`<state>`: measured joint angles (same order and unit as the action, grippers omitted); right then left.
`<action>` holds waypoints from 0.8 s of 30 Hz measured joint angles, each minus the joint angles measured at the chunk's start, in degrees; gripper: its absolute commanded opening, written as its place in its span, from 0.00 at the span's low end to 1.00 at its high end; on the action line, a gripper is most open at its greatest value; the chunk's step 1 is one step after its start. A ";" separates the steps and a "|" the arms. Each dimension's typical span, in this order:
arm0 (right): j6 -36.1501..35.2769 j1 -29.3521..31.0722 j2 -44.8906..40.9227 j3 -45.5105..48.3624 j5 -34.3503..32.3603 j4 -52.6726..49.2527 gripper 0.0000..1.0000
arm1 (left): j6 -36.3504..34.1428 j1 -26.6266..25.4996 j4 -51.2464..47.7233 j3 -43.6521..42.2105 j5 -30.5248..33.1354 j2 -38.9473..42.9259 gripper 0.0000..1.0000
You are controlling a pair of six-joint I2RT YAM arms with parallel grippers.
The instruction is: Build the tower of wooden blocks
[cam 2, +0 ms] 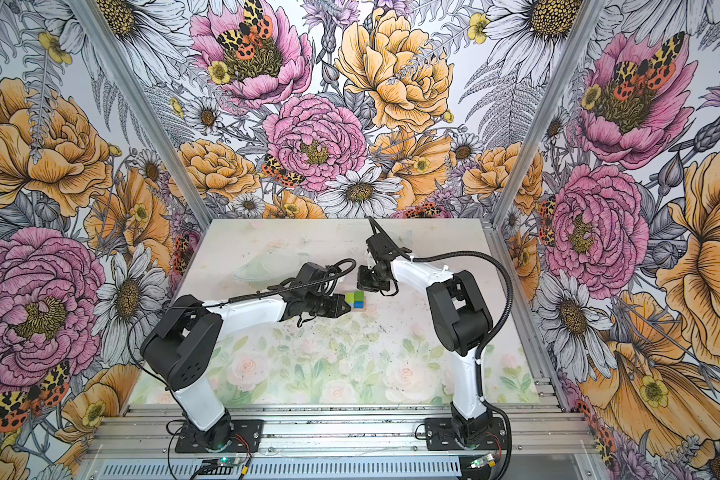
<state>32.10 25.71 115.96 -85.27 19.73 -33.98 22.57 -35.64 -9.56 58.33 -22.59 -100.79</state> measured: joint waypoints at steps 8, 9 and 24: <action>0.00 -0.02 0.00 -0.02 -0.46 0.00 0.00 | 0.00 0.07 0.42 0.20 -0.02 -0.96 0.00; 0.00 -0.02 0.00 -0.02 -0.52 0.00 0.00 | 0.00 0.04 0.46 0.31 -0.02 -1.14 0.00; -0.02 -0.02 -0.02 -0.07 -0.63 0.02 0.00 | 0.02 0.33 1.25 0.63 -0.04 -1.36 0.00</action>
<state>32.08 25.69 115.94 -85.34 19.09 -33.95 22.59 -35.31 -8.32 58.96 -22.63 -102.15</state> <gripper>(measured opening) 0.042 0.045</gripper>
